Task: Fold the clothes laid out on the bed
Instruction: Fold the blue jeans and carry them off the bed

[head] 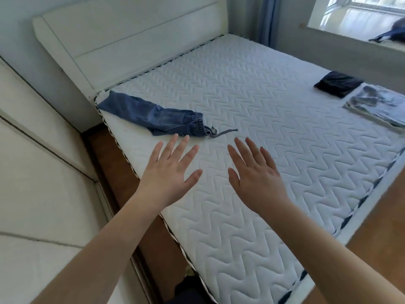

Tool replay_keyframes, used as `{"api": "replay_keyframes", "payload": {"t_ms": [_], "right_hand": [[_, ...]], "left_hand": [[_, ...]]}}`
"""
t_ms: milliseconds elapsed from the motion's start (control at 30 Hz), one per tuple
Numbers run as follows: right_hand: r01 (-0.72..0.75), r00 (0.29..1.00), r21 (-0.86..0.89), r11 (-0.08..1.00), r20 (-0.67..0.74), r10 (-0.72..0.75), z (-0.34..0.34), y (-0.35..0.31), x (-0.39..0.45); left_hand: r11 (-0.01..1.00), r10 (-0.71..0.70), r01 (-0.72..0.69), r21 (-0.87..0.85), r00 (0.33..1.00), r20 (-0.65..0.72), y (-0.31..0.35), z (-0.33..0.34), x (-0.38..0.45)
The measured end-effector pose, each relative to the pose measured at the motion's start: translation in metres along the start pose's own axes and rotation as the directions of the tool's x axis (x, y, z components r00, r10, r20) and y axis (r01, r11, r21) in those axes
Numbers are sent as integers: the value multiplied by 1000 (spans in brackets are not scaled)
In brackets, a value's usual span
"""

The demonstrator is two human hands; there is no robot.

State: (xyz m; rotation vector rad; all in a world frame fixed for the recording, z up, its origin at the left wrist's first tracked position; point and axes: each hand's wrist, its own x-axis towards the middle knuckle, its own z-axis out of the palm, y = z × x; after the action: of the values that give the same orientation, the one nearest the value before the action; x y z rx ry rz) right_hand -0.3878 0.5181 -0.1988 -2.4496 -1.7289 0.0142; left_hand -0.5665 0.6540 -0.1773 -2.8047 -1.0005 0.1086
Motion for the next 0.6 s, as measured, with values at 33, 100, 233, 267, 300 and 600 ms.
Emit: {"api": "replay_keyframes", "payload": {"t_ms": [33, 100, 233, 267, 300, 600], "right_hand": [[-27, 1000, -2, 1000, -5, 27, 4, -6, 15], [-76, 997, 2, 997, -5, 76, 13, -20, 46], [-146, 989, 23, 989, 9, 146, 35, -51, 101], [-161, 987, 28, 987, 13, 161, 40, -57, 112], [-175, 985, 31, 984, 17, 174, 43, -63, 122], [-260, 965, 8, 966, 46, 259, 44, -86, 155]], "left_hand": [[1000, 17, -17, -1, 1000, -12, -13, 4, 14], [999, 53, -53, 1, 998, -28, -38, 12, 43], [992, 124, -123, 13, 990, -64, -89, 27, 95], [991, 134, -134, 11, 988, -71, -100, 30, 105], [989, 145, -145, 6, 987, -74, -110, 31, 115], [978, 196, -200, -54, 978, -75, -155, 34, 155]]}}
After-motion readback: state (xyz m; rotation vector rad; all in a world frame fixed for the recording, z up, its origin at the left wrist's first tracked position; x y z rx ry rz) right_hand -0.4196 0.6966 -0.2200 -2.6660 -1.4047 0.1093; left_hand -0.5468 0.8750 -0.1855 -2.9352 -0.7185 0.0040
